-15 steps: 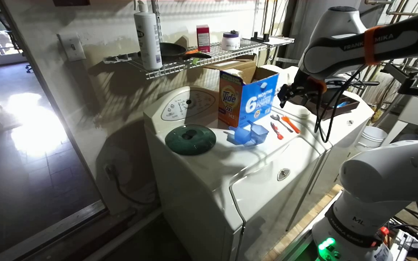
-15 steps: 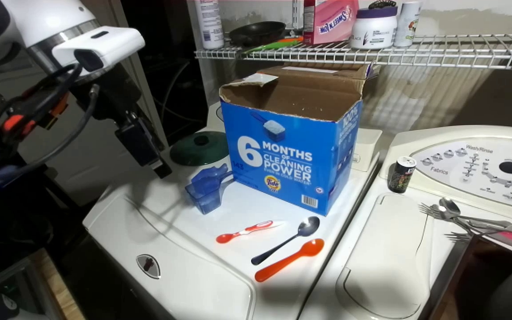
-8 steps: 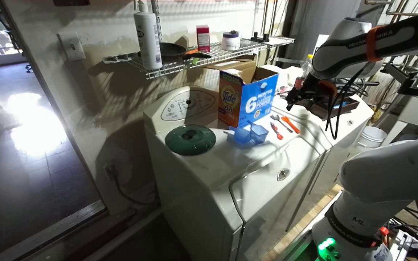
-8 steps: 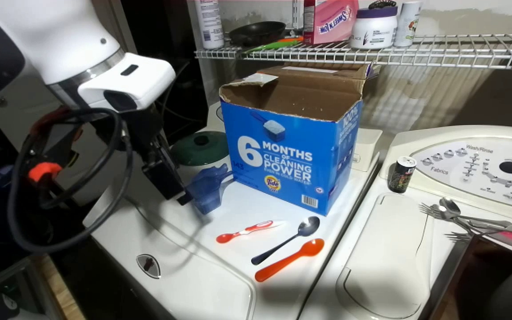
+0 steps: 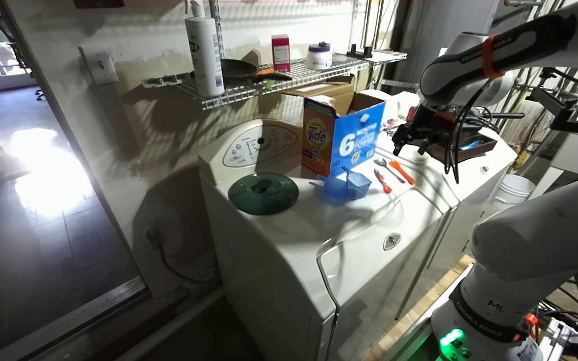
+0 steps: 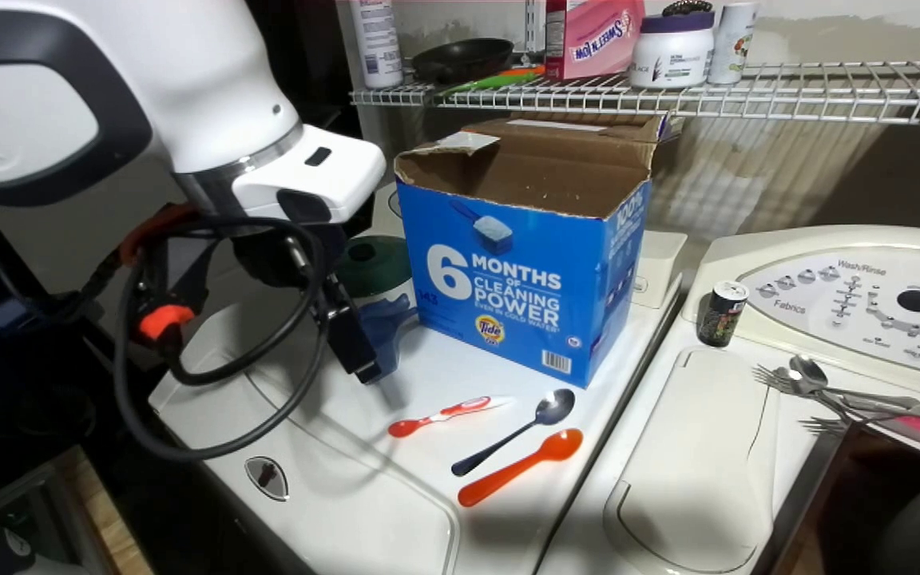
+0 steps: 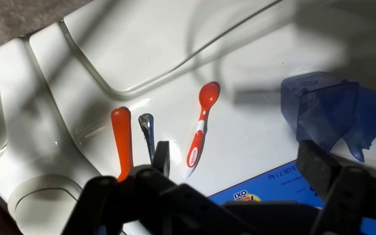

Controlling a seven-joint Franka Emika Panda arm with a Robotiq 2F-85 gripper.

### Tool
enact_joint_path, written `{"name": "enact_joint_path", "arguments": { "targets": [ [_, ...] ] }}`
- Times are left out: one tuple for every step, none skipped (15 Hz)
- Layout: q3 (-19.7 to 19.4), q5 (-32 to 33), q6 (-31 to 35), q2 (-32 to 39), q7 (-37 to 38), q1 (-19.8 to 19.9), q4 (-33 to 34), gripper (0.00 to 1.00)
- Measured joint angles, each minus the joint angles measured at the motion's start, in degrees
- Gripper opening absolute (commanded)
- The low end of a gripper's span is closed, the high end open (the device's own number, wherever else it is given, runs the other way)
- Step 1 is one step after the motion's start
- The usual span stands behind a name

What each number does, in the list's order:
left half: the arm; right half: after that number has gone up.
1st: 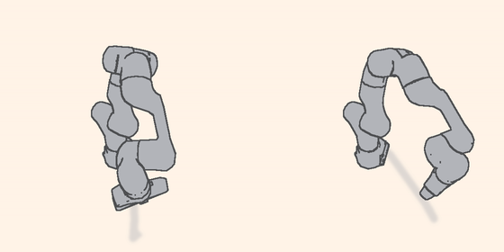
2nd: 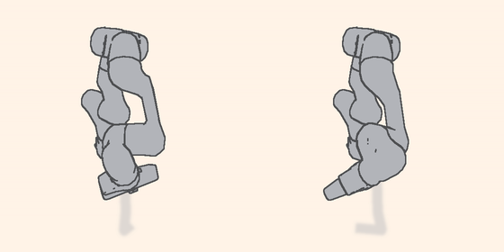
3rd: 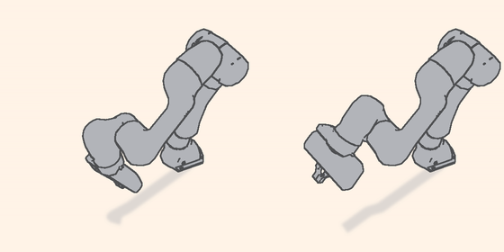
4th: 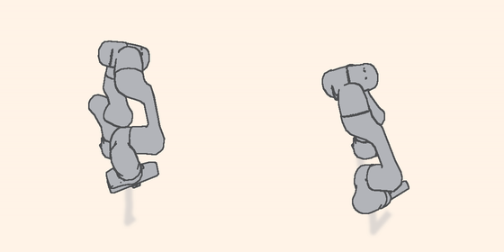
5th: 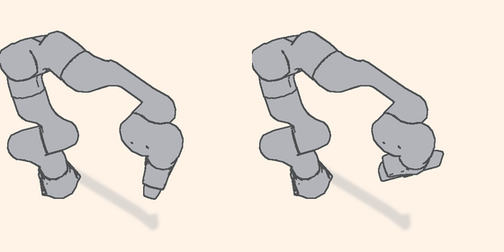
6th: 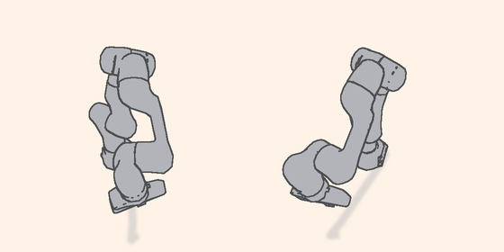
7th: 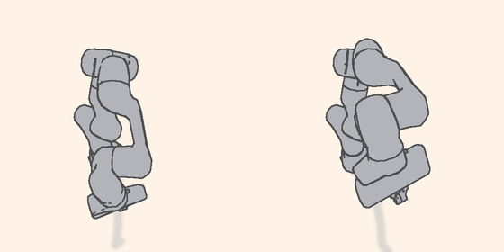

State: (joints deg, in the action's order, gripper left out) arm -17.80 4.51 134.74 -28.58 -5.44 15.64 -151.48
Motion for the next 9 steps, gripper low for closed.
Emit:
{"name": "enact_joint_path", "arguments": {
  "targets": [
    [-0.5, -1.5, 0.0, 0.8, -1.4, -0.4, 0.7, 1.0],
    [-1.2, -2.6, 0.0, 1.4, -2.7, -0.9, 1.3, 1.0],
    [-1.7, -3.0, 0.0, 1.8, -3.4, -1.2, 1.8, 1.0],
    [-2.0, -3.2, 0.0, 1.9, -3.7, -1.4, 2.0, 1.0],
    [-2.1, -3.3, 0.0, 2.0, -3.9, -1.5, 2.1, 1.0],
    [-2.1, -3.3, 0.0, 2.0, -3.9, -1.6, 2.1, 1.0],
    [-2.1, -3.3, -0.1, 2.0, -3.9, -1.6, 2.1, 1.0],
    [-2.1, -3.3, -0.1, 2.0, -3.9, -1.6, 2.1, 1.0],
    [-2.1, -3.3, -0.1, 2.0, -3.9, -1.6, 2.1, 1.0]
  ]
}}
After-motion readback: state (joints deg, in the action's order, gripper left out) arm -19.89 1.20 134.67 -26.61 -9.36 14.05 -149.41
